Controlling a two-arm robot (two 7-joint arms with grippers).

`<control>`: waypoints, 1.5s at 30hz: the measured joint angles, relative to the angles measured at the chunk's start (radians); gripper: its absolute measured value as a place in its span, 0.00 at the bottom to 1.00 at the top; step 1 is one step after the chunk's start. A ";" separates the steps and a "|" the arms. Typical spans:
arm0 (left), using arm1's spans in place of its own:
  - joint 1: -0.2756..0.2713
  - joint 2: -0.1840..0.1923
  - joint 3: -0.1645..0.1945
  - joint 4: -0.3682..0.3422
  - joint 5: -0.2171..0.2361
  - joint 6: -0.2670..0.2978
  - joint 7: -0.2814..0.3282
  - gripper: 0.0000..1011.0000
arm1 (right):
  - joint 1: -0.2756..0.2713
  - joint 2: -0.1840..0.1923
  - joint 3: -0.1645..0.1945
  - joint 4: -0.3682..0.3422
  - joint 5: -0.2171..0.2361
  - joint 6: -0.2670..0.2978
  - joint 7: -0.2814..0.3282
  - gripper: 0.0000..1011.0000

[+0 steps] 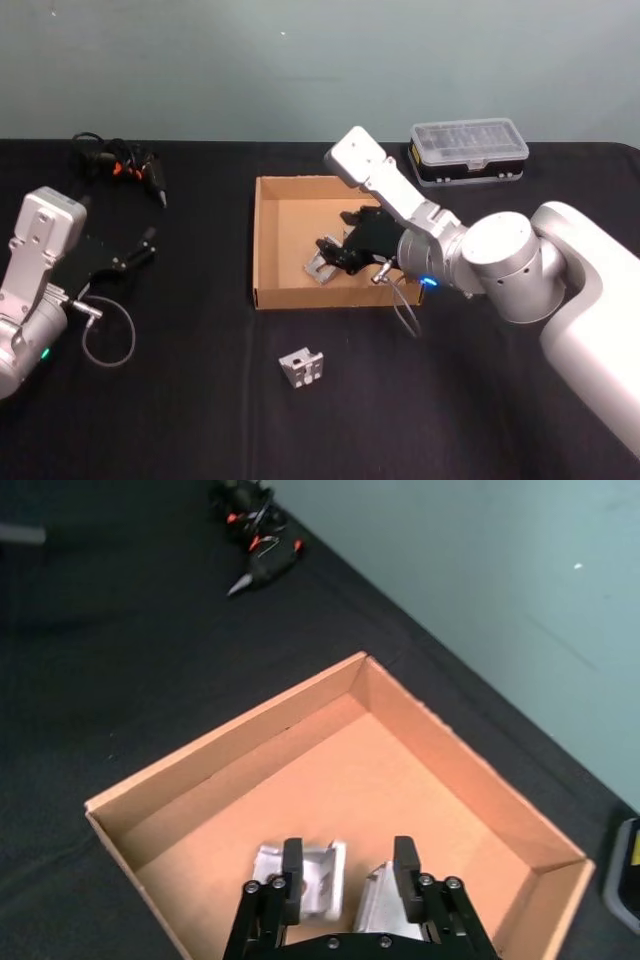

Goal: Use one hand to pick up the angle iron from the table and place it into the box.

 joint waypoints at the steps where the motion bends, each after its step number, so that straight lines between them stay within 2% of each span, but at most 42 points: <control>1: 0.000 0.000 0.000 0.000 0.000 0.000 0.000 0.99 | -0.006 0.002 0.010 -0.009 0.001 -0.003 -0.004 0.56; 3: 0.000 0.000 0.000 0.000 0.000 0.000 0.000 0.99 | -0.016 0.005 0.025 -0.024 0.004 -0.009 -0.005 0.65; 4: 0.000 0.000 0.000 0.000 0.000 0.000 0.000 0.99 | -0.016 0.005 0.025 -0.024 0.004 -0.009 -0.005 0.65; 10: 0.000 0.000 0.000 0.000 0.000 0.000 0.000 0.99 | -0.046 0.031 0.061 -0.080 0.014 -0.030 0.009 0.83; 15: 0.000 0.000 0.000 0.000 0.000 0.000 0.000 0.99 | -0.068 0.076 0.080 -0.143 0.025 -0.051 0.066 0.96; 20: 0.000 0.000 0.000 0.000 0.000 0.000 0.000 0.99 | -0.084 0.140 0.095 -0.214 0.035 -0.071 0.150 0.99; 21: 0.000 0.000 0.000 0.000 0.000 0.000 0.000 0.99 | -0.084 0.140 0.095 -0.214 0.035 -0.071 0.150 0.99; 23: 0.000 0.000 0.000 0.000 0.000 0.000 0.000 0.99 | -0.088 0.182 0.099 -0.256 0.041 -0.080 0.198 0.99; 24: 0.000 0.000 0.000 0.000 0.000 0.000 0.000 0.99 | -0.088 0.182 0.099 -0.256 0.041 -0.080 0.198 0.99; 26: 0.000 0.000 0.000 0.000 0.000 0.000 0.000 0.99 | -0.089 0.216 0.100 -0.287 0.047 -0.088 0.240 0.99; 29: 0.000 0.000 0.000 0.000 0.000 0.000 0.000 0.99 | -0.083 0.273 0.091 -0.335 0.060 -0.100 0.308 0.99; 32: 0.000 0.000 0.000 0.000 0.000 0.000 0.000 0.99 | -0.069 0.313 0.074 -0.363 0.069 -0.110 0.360 0.99; 34: 0.000 0.000 0.000 0.000 0.000 0.000 0.000 0.99 | -0.064 0.321 0.069 -0.369 0.070 -0.112 0.373 0.99; 39: 0.000 0.000 0.000 0.000 0.000 0.000 0.000 0.99 | -0.027 0.372 0.021 -0.394 0.075 -0.137 0.469 0.99; 44: 0.000 0.000 0.000 0.000 0.000 0.000 0.000 0.99 | -0.001 0.389 -0.015 -0.397 0.072 -0.157 0.519 0.99; 45: 0.000 0.000 0.000 0.000 0.000 0.000 0.000 0.99 | 0.009 0.394 -0.034 -0.397 0.066 -0.165 0.540 0.99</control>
